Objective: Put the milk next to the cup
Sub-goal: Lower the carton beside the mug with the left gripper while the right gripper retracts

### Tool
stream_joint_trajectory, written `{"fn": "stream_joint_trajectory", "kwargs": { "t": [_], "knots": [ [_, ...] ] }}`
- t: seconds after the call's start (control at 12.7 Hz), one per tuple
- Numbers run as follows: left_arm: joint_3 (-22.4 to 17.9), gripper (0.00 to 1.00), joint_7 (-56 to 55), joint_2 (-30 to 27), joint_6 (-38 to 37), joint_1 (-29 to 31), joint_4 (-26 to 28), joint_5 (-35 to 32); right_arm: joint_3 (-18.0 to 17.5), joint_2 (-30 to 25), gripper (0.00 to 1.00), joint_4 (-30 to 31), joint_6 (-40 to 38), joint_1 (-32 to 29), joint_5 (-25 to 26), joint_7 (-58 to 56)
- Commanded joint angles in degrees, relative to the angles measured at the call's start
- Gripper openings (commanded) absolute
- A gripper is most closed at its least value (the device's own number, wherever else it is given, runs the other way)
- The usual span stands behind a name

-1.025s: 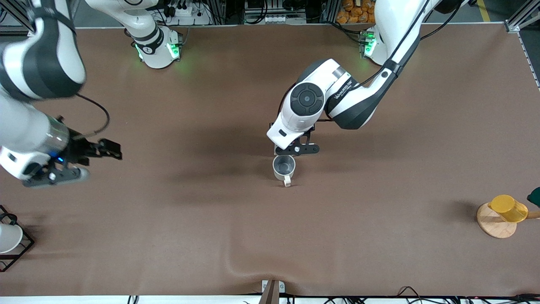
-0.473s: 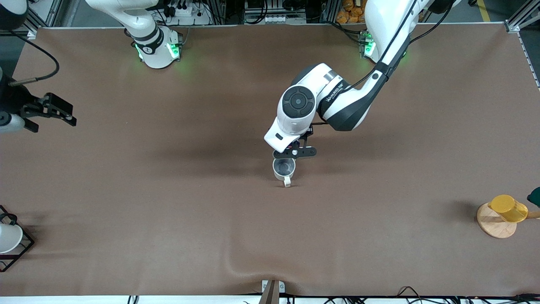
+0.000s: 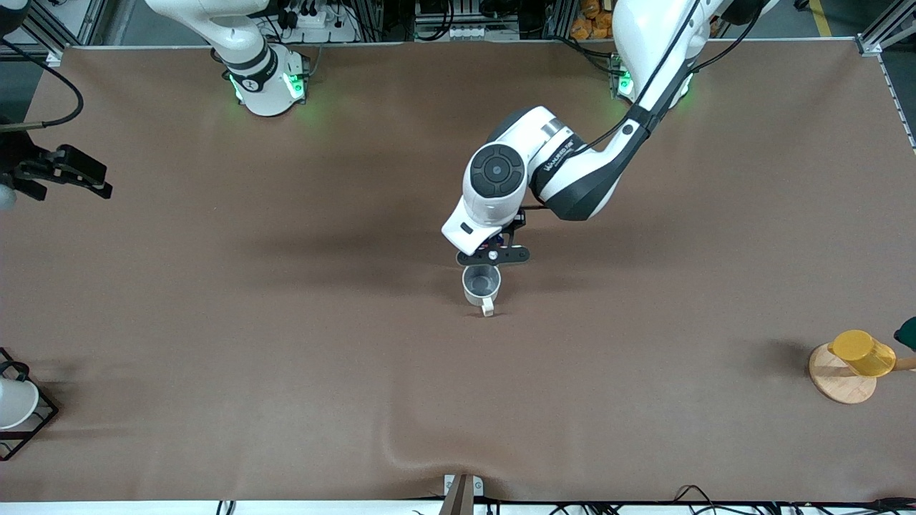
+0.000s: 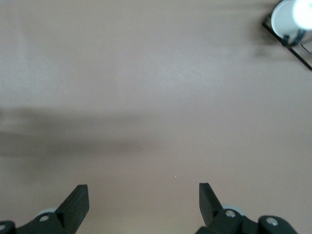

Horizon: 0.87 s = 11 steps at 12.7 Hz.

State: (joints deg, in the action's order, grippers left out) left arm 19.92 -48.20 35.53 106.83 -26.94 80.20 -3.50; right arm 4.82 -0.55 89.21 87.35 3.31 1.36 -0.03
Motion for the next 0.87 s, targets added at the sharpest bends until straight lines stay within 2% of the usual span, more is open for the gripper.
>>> {"fn": "stream_joint_trajectory", "kwargs": {
  "t": [0.0, 0.16, 0.79],
  "knots": [
    [-0.50, 0.46, -0.85, 1.21, 0.05, -0.75, -1.62, -1.33, -0.96, -1.29, 1.00, -0.26, -1.74, -1.03, 1.10, 5.12],
    [-0.59, 0.50, -0.93, 1.30, 0.05, -0.66, -1.62, -1.24, -0.78, -1.29, 1.00, -0.53, -1.92, -1.11, 1.10, 5.30],
    [-0.59, 0.49, -3.30, 0.59, -0.83, -0.66, -1.62, -1.15, -0.87, -1.03, 1.00, -0.88, -1.84, -3.75, -0.04, 4.51]
  ]
}}
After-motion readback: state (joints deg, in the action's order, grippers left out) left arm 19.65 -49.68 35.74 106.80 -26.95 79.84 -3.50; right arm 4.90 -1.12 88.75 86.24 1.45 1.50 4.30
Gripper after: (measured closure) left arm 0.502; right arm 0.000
